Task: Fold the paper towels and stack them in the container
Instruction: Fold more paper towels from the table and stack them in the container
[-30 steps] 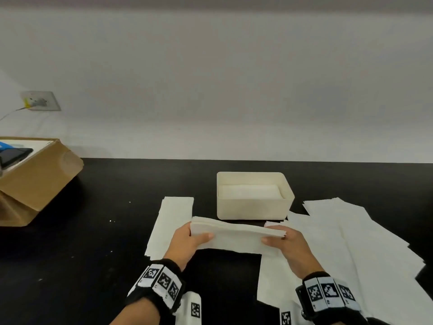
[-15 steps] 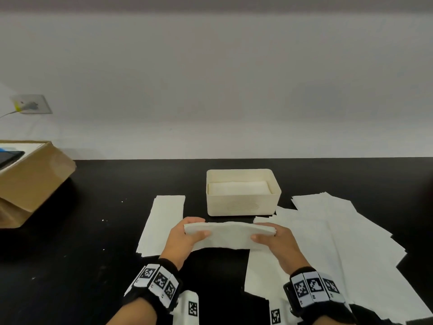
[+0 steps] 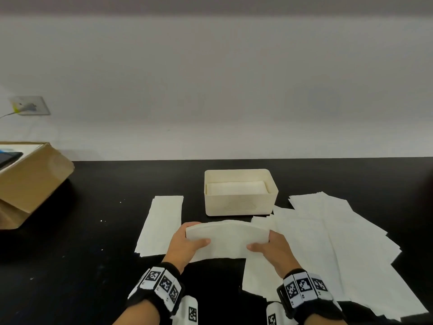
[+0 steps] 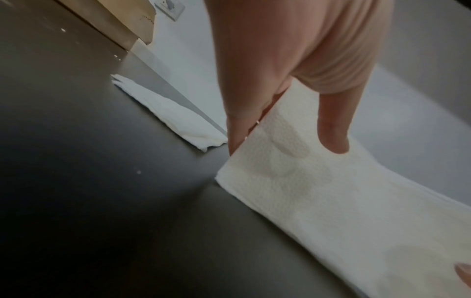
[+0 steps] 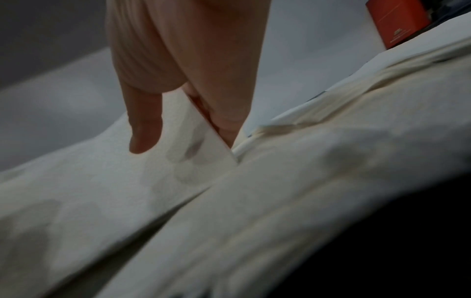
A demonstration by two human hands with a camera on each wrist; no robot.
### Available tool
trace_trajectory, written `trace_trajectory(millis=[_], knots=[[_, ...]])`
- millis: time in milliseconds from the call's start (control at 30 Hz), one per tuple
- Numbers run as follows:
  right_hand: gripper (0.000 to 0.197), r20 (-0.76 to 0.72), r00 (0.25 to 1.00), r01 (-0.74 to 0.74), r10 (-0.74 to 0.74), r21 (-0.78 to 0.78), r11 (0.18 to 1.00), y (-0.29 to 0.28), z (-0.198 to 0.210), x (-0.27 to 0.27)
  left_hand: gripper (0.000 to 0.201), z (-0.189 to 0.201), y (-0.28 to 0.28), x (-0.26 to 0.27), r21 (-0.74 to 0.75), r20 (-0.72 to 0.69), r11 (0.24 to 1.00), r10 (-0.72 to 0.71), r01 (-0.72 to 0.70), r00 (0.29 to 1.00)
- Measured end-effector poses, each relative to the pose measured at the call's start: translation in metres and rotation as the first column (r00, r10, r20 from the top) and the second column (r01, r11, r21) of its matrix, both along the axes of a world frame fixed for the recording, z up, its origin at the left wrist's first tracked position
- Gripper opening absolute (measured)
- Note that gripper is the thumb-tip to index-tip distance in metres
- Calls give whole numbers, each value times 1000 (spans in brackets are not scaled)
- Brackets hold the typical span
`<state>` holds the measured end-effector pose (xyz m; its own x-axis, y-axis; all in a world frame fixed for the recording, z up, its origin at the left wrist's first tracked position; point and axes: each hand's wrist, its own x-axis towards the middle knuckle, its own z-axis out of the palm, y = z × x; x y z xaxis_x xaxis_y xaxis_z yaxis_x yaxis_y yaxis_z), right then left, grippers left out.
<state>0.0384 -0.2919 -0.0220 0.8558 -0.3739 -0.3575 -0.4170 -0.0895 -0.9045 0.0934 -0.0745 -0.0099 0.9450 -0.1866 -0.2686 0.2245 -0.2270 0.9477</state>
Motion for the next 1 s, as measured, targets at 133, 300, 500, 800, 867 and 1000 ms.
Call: trace_trajectory(millis=[133,300,500,800,867,1000], knots=[[36,-56,998,-23,23,-6,1000,0,-8,-1,59,-9,0,3,89,-90,996,-20,28,996],[31,-18,1000,19,-20,-48,999,-3,-3,4,53,-8,-3,6,246,-49,967,-55,65,997],[35,143,987,87,-76,-72,994,-12,31,24,45,30,-16,27,190,112,981,-49,26,992],[45,346,910,290,-228,-138,947,-24,81,83,55,85,-69,85,186,287,970,99,-156,953],[50,369,894,315,-254,-113,942,-27,82,92,62,84,-78,94,208,283,966,92,-155,955],[59,368,896,323,-249,-155,934,-36,78,108,82,74,-93,110,313,259,943,33,-116,965]])
